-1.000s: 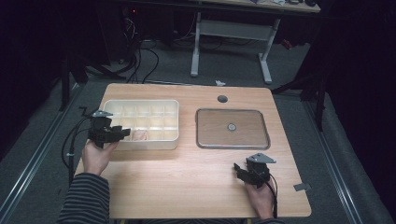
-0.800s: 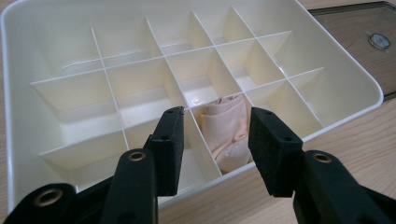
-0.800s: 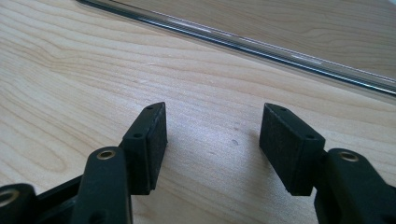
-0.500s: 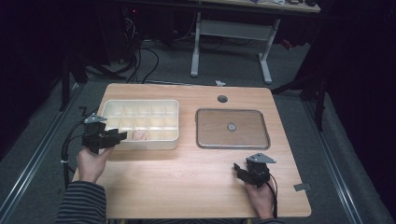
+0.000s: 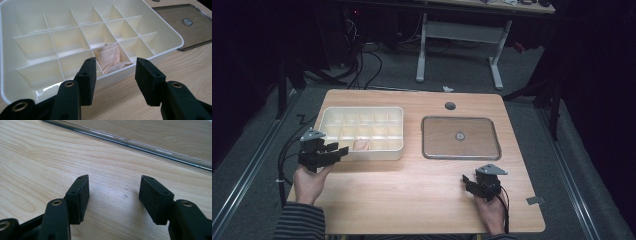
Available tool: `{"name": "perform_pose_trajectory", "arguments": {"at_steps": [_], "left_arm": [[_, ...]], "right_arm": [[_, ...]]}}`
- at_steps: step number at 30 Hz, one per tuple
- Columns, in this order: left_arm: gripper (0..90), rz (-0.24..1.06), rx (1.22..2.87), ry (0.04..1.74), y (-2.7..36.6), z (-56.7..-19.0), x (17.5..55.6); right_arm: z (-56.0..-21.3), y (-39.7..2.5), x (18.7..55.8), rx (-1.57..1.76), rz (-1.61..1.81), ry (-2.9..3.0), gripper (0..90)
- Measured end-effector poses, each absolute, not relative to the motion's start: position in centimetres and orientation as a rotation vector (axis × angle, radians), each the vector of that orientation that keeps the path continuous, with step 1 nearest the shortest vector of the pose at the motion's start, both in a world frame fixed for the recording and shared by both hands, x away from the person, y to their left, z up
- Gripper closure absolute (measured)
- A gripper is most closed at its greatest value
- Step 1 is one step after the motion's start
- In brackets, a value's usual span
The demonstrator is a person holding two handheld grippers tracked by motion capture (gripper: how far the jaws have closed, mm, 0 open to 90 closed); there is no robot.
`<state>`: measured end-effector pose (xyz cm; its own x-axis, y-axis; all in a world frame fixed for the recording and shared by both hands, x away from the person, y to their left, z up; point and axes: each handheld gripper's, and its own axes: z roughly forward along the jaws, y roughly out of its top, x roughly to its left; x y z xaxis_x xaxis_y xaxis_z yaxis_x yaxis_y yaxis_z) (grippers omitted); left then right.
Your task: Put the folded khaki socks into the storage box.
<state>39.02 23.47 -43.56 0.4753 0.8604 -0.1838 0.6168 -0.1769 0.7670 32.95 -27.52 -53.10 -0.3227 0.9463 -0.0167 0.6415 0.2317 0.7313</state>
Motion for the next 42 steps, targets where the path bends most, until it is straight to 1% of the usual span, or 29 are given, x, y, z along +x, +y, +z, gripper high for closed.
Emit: {"name": "perform_pose_trajectory", "arguments": {"at_steps": [8, 12, 33, 36, 42], "left_arm": [[51.1, 0.378, 1.881, 1.219, 23.3, -43.8, 37.9], [50.0, 0.36, 1.854, 1.216, 23.3, -44.2, 37.4], [48.0, 0.321, 1.836, 1.183, 22.0, -45.4, 35.6], [47.5, 0.349, 1.863, 1.186, 21.6, -45.6, 35.4], [46.9, 0.325, 1.87, 1.183, 21.2, -45.9, 35.2]], "right_arm": [[-53.1, -27.5, 33.0, 1.454, 0.876, 2.048, 41.6], [-53.1, -27.5, 33.0, 1.454, 0.875, 2.048, 41.6], [-53.1, -27.5, 33.0, 1.454, 0.876, 2.048, 41.6], [-53.1, -27.5, 33.0, 1.454, 0.876, 2.048, 41.6], [-53.1, -27.5, 33.0, 1.454, 0.875, 2.048, 41.6]]}}
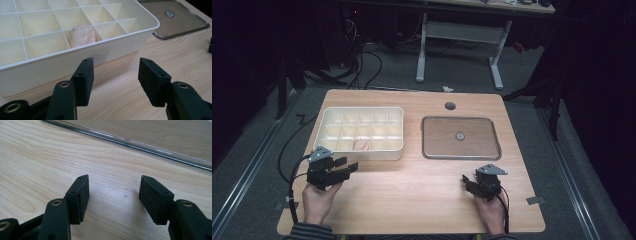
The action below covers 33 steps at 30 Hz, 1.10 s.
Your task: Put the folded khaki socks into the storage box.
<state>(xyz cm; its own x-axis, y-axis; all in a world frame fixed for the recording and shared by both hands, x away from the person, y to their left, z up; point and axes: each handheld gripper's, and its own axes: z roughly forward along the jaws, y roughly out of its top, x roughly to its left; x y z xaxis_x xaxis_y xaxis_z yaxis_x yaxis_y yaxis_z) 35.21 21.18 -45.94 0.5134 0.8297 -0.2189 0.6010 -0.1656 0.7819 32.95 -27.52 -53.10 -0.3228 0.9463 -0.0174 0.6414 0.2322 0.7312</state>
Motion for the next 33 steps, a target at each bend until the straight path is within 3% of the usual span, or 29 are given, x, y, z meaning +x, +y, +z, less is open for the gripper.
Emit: {"name": "perform_pose_trajectory", "arguments": {"at_steps": [33], "left_arm": [[44.6, 0.253, 1.882, 1.16, 19.2, -48.2, 34.4]], "right_arm": [[-53.1, -27.5, 32.9, 1.453, 0.875, 2.048, 41.6]]}}
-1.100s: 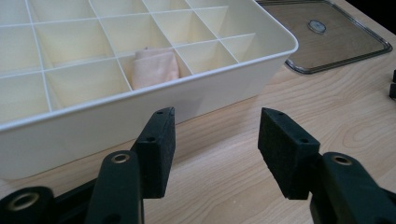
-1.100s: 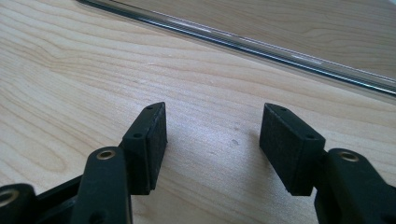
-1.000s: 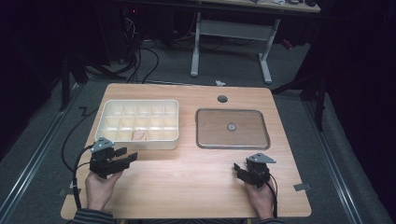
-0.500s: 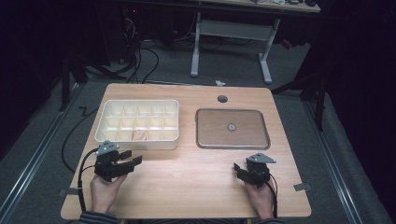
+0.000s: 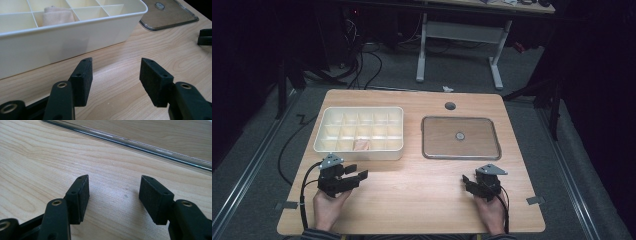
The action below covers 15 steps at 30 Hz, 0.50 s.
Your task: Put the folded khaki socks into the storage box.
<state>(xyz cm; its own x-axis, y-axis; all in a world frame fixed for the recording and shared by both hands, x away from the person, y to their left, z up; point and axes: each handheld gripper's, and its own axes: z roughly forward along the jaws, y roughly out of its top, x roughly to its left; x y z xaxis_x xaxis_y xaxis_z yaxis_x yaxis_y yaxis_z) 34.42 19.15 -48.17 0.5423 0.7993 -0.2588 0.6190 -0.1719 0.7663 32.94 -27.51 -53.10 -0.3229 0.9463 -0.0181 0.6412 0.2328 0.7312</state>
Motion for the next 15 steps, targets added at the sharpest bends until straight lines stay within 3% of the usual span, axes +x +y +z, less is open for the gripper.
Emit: {"name": "perform_pose_trajectory", "arguments": {"at_steps": [15], "left_arm": [[43.7, 0.234, 1.895, 1.166, 18.2, -49.3, 34.4]], "right_arm": [[-53.1, -27.5, 32.9, 1.453, 0.875, 2.048, 41.6]]}}
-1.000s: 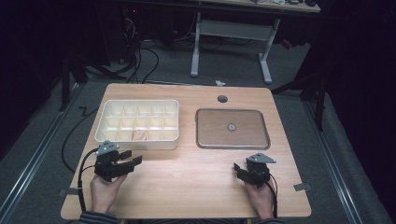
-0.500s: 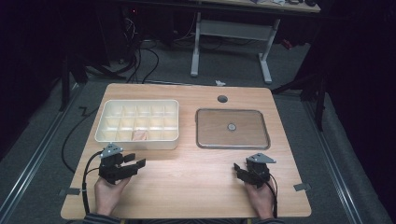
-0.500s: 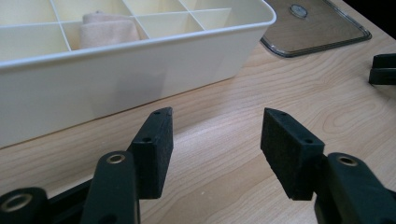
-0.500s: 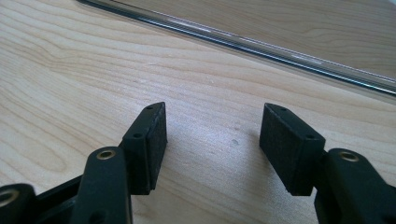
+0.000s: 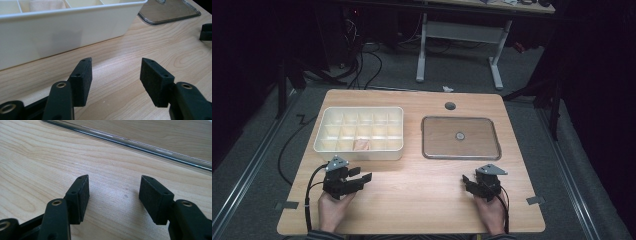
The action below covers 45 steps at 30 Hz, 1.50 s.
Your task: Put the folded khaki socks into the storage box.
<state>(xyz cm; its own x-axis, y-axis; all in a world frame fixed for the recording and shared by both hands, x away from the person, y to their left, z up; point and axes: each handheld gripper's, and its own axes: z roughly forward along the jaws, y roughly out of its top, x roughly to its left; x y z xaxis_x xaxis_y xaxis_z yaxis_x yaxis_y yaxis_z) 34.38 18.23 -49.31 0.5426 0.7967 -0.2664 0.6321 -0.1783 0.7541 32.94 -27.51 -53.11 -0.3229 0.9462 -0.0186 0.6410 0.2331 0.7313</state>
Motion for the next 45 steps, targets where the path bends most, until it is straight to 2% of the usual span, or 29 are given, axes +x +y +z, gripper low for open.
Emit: {"name": "perform_pose_trajectory", "arguments": {"at_steps": [25, 45], "left_arm": [[42.5, 0.212, 1.933, 1.183, 17.0, -51.6, 34.9], [42.5, 0.297, 1.966, 1.179, 16.2, -52.8, 35.2]], "right_arm": [[-53.1, -27.5, 32.9, 1.452, 0.875, 2.048, 41.6], [-53.1, -27.5, 32.9, 1.453, 0.875, 2.048, 41.6]]}}
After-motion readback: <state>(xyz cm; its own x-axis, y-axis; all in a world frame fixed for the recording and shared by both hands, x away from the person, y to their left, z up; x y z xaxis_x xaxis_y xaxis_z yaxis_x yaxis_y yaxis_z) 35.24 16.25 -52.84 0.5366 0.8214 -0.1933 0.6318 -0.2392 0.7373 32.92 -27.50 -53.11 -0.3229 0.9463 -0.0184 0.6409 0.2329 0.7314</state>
